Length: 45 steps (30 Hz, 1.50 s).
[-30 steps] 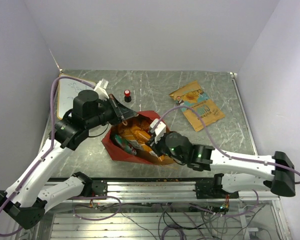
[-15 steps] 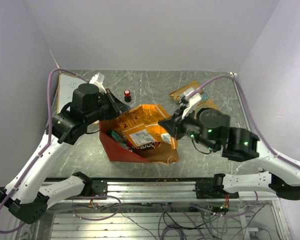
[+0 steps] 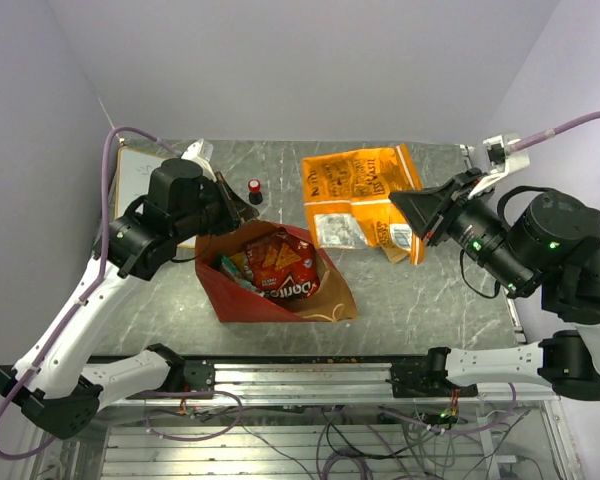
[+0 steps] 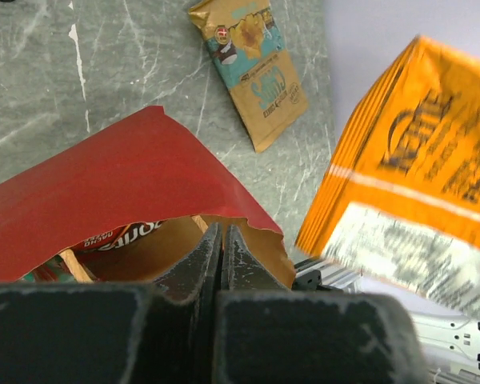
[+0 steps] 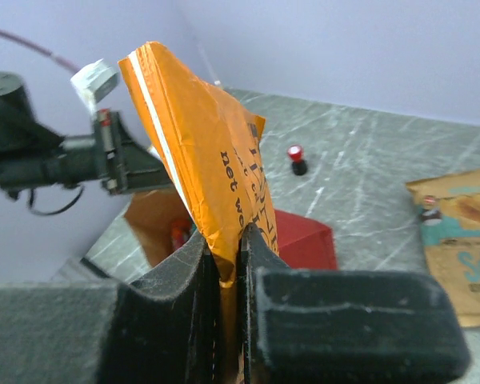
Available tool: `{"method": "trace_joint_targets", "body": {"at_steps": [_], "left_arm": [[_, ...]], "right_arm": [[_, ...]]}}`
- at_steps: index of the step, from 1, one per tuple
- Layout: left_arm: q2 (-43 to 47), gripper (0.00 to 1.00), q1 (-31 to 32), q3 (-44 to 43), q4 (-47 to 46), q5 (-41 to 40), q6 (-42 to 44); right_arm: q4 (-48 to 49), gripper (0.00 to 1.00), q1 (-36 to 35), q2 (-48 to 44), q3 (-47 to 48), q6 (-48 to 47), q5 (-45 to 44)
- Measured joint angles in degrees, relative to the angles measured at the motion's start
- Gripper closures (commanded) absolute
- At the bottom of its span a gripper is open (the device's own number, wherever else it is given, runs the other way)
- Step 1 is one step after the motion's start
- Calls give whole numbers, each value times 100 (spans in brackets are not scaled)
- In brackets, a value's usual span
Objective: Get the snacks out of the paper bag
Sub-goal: Place the snack at the center of the board.
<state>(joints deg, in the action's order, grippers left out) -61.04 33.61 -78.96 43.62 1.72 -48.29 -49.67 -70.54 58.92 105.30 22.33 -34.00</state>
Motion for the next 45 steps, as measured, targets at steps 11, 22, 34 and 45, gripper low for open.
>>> {"method": "trace_joint_targets", "body": {"at_steps": [11,22,34,45], "left_arm": [[-293,93,0,-326,74,201,367],[-417,93,0,-455,109,570,1252],[-984,93,0,-1154,424,514,2201],[-1115,93,0,-1316,483,568,2455]], "right_arm": [[1574,100,761,935,-957,-1237,-2124],[2632,100,3943,2852,-1421,-555,142],[5246,100,5727,3224,-3012,2090,2076],[6861,100,6852,3224,-5359,3952,2505]]}}
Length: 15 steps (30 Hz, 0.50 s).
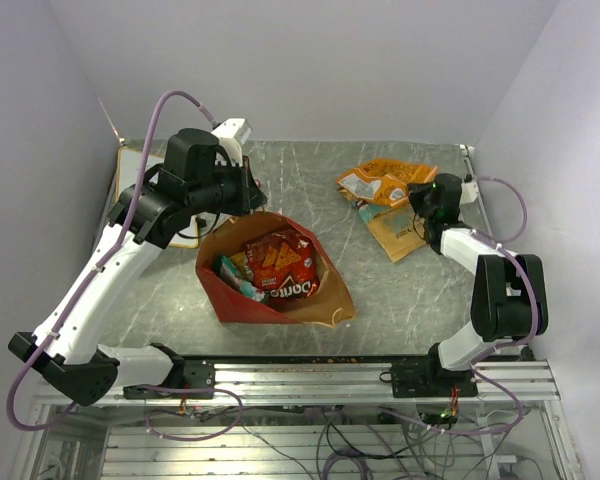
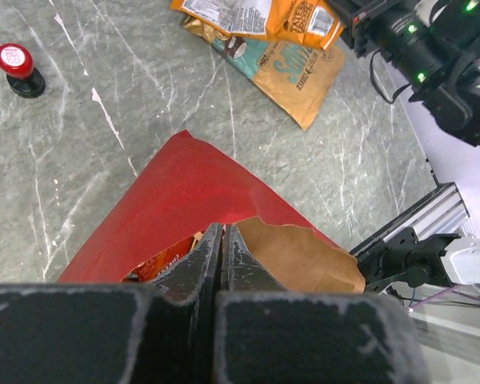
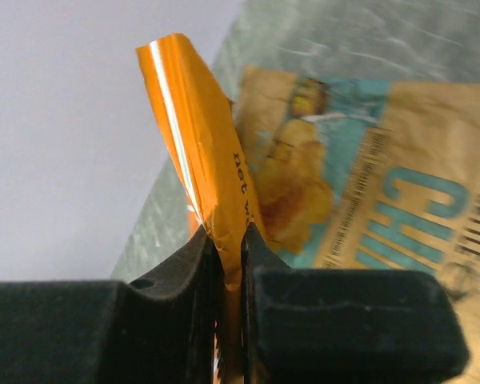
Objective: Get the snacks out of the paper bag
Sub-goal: Place the snack at the center of the board.
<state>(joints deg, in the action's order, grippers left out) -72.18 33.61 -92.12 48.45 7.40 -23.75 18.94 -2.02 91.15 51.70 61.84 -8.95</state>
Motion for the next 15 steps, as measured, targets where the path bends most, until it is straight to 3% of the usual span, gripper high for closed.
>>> {"method": "trace_joint_targets", "body": {"at_steps": [9,13,15], "left_arm": [[0,93,0,-2,-20,175,37],[0,93,0,-2,-55,278,-26],[0,93,0,0,-68,334,-66]], "right_arm": [[673,100,459,-20,-1381,286,195],[695,82,546,4,-1392,293,345],[695,68,551,2,-1416,313,380]]}}
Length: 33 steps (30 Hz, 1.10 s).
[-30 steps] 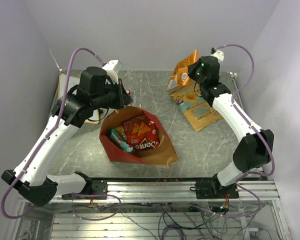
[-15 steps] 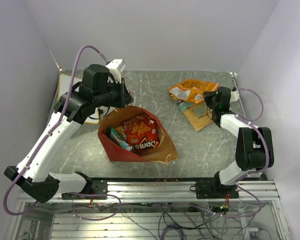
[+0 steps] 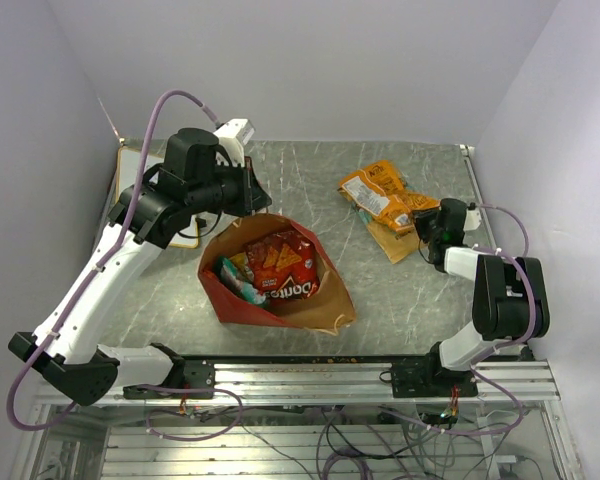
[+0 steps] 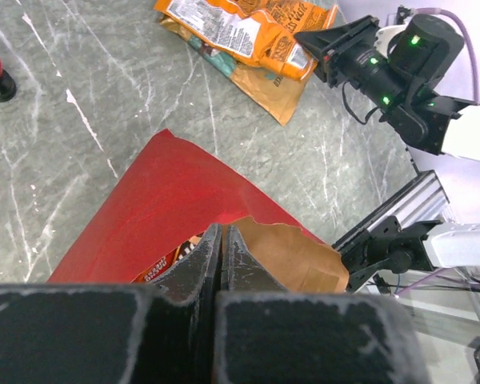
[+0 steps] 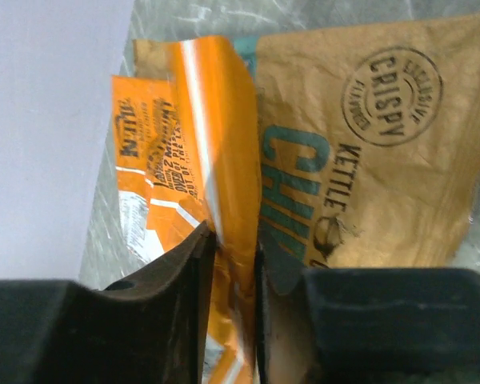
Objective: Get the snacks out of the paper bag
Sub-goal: Place the snack at the center of the board.
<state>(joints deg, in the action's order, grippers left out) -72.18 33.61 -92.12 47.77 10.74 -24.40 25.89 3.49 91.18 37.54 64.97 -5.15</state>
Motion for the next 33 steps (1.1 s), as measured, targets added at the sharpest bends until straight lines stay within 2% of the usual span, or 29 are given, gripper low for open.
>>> {"method": "trace_joint_targets", "body": {"at_steps": [6,11,18,24,28,33], "left_arm": [[-4,93,0,59,-164,306,-170],[42,93,0,380,-455,452,-490],[151,91,0,592,-603,520,-778],[138,93,0,592,-669,704,-841],[79,93,0,568,-739,841,-1019],[33,93,0,848,-1217,1211,-1547]], "right_arm": [[-627,30,46,-68,-92,-389,319],[-1687,19,70,-732,-146,-1128,341],[-3062,19,96,-2546,-297,-2037,341],[-3941,20,-262,-3512,-396,-2658,1130],[-4334,21,-638,-3880,-299,-3062,1805],[-4677,21,-1156,-3786,393,-3613,2371]]}}
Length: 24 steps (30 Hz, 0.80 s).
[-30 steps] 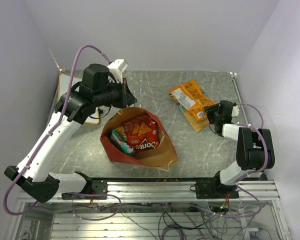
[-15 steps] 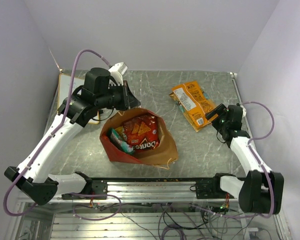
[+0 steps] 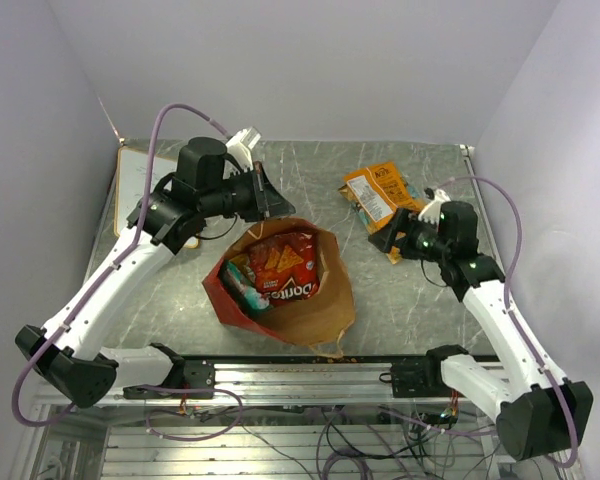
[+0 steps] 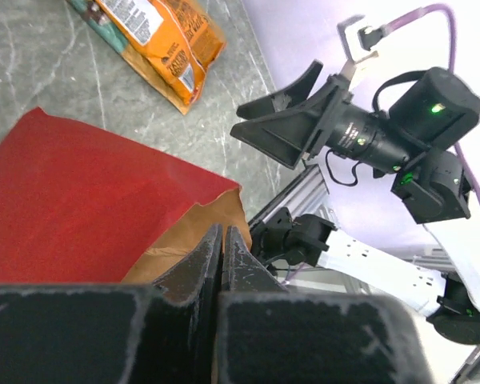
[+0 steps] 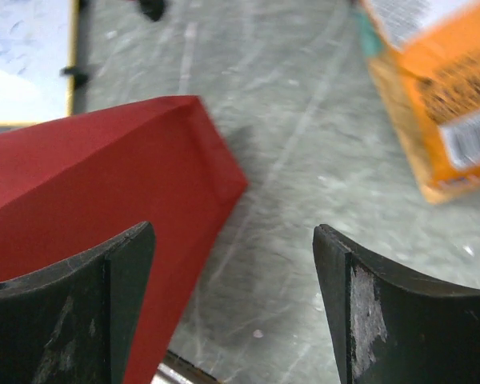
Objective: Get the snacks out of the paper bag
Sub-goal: Place the snack at the center of the board, then take out the snack from the paper bag.
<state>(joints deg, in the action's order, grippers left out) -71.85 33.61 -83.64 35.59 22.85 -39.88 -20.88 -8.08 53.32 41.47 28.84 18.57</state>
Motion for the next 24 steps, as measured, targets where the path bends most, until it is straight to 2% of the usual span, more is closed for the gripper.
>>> {"method": "trace_joint_targets", "body": {"at_steps": [8,14,24], "left_arm": [[105,93,0,470,-459,79,-634],[247,93,0,595,-754,79,-765],[409,93,0,697,-837,101,-673]], "right_arm": [[-374,21,-1493,693,1801,-866,111],[-334,21,-2251,610,2227,-1550,280],[-778,29,-2636,621,2555,-4387,1344]]}}
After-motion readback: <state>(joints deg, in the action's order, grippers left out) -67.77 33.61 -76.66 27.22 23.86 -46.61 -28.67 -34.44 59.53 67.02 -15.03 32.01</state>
